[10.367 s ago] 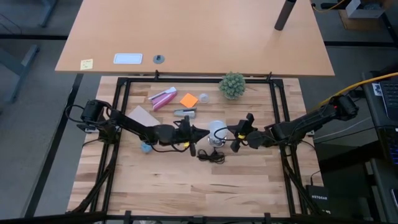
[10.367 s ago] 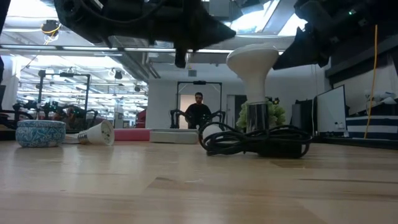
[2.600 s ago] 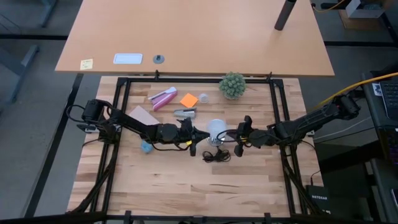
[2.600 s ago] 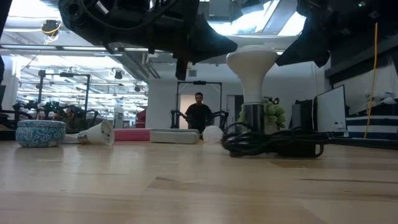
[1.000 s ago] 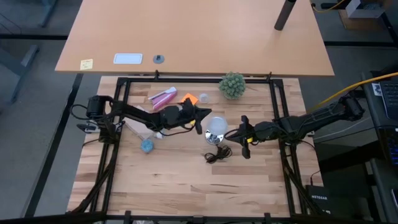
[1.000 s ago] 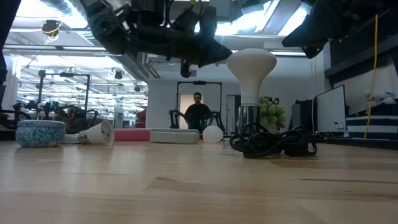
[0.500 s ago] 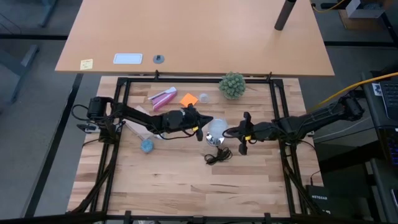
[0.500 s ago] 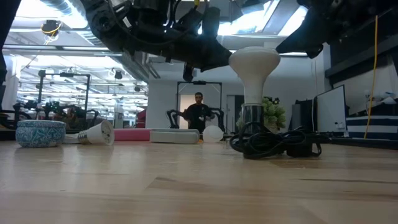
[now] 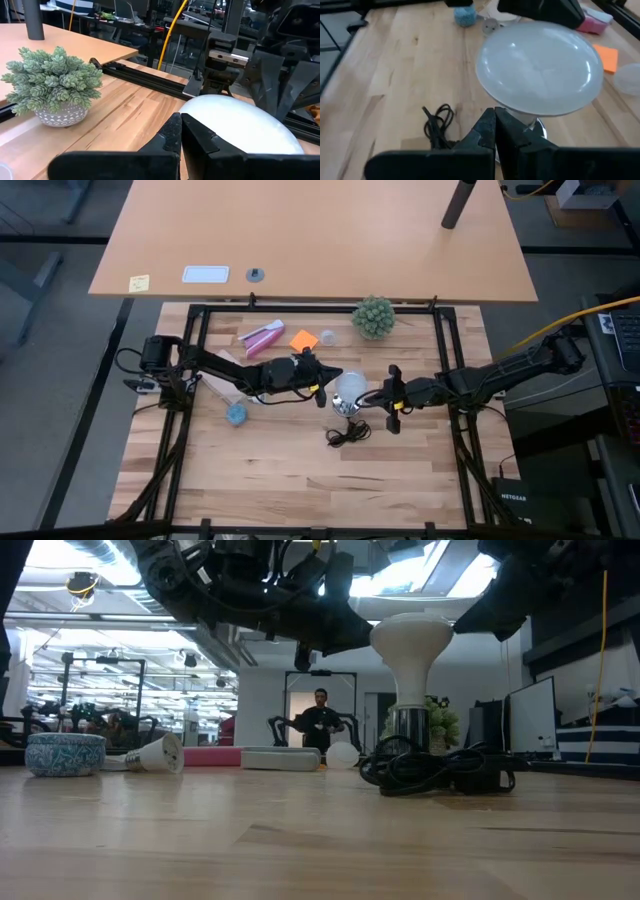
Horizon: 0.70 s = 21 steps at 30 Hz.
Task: Screw lightbulb
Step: Remove the lightbulb from the lamp
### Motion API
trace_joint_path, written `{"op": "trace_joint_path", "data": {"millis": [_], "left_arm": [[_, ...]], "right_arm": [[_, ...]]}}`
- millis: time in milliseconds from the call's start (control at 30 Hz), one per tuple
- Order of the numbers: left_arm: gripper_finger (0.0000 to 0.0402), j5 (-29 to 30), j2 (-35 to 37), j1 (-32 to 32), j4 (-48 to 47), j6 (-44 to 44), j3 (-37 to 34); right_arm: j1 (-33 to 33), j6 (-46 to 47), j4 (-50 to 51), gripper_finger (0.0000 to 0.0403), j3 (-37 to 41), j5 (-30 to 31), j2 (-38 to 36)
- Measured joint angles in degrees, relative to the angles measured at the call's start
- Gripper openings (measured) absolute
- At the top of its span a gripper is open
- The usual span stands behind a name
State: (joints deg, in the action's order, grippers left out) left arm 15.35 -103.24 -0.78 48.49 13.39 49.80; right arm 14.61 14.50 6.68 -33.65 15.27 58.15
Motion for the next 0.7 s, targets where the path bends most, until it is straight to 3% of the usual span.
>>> {"op": "trace_joint_path", "data": {"millis": [700], "left_arm": [[0.0001, 1.18, 0.07, 2.03, -0.11, 0.93, -0.09]], "right_arm": [[0.09, 1.97, 2.0, 0.0005, 0.0, 6.67, 0.37]]}}
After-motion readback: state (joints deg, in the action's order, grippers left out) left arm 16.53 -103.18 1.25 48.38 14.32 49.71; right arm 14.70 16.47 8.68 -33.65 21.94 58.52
